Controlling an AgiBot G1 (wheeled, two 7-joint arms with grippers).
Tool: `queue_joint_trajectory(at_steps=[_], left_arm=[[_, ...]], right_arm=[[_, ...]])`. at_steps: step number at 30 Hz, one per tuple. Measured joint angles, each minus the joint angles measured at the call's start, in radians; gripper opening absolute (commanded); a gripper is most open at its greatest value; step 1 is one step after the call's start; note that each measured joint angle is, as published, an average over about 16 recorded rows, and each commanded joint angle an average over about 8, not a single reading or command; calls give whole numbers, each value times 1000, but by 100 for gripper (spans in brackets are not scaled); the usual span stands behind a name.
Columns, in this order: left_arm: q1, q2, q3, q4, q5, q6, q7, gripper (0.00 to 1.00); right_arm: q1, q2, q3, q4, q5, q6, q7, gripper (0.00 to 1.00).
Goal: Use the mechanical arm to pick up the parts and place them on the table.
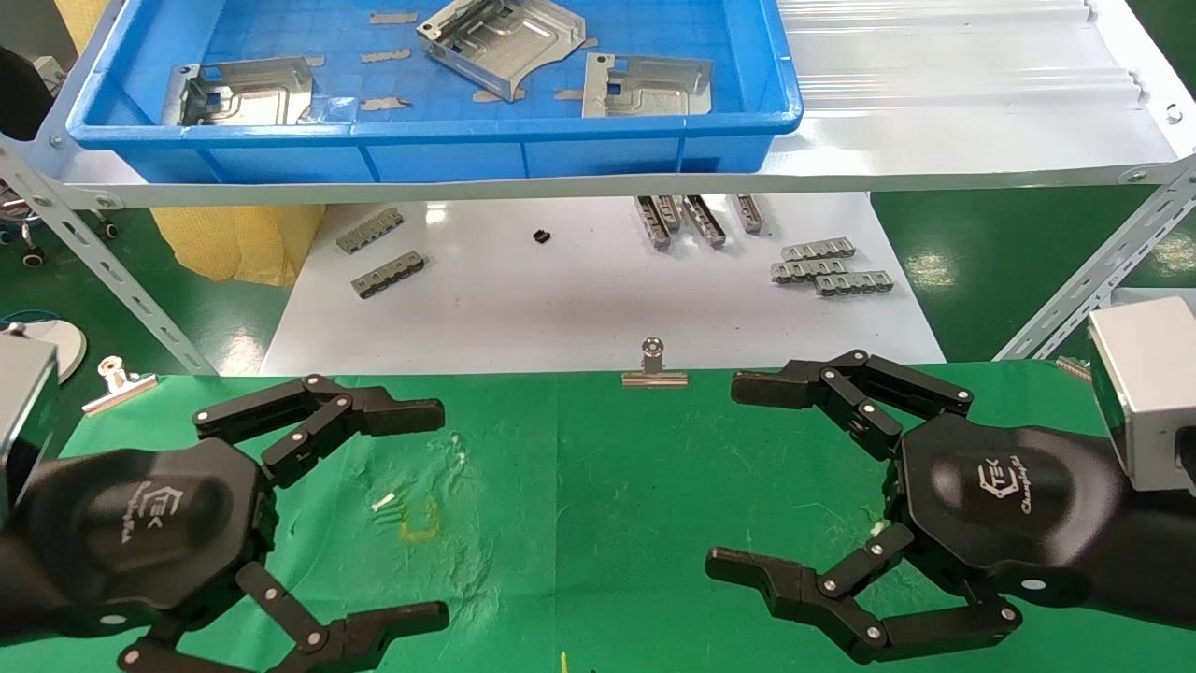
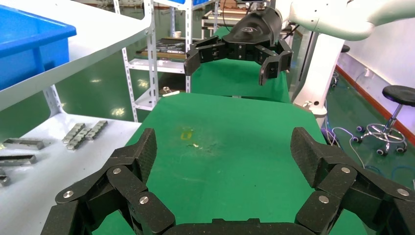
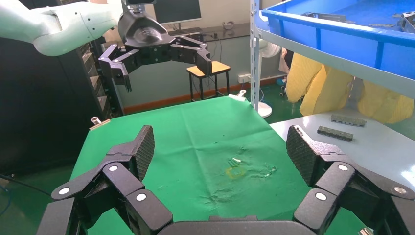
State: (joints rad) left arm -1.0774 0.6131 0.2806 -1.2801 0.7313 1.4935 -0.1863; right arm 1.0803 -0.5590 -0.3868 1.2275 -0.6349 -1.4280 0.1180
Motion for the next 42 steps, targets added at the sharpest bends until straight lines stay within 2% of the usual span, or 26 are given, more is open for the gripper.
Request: queue_joint_trajectory(at_steps=[42], left_arm=[[0,0,0,0,0,0,0,100]], right_arm=[[0,0,0,0,0,0,0,100]])
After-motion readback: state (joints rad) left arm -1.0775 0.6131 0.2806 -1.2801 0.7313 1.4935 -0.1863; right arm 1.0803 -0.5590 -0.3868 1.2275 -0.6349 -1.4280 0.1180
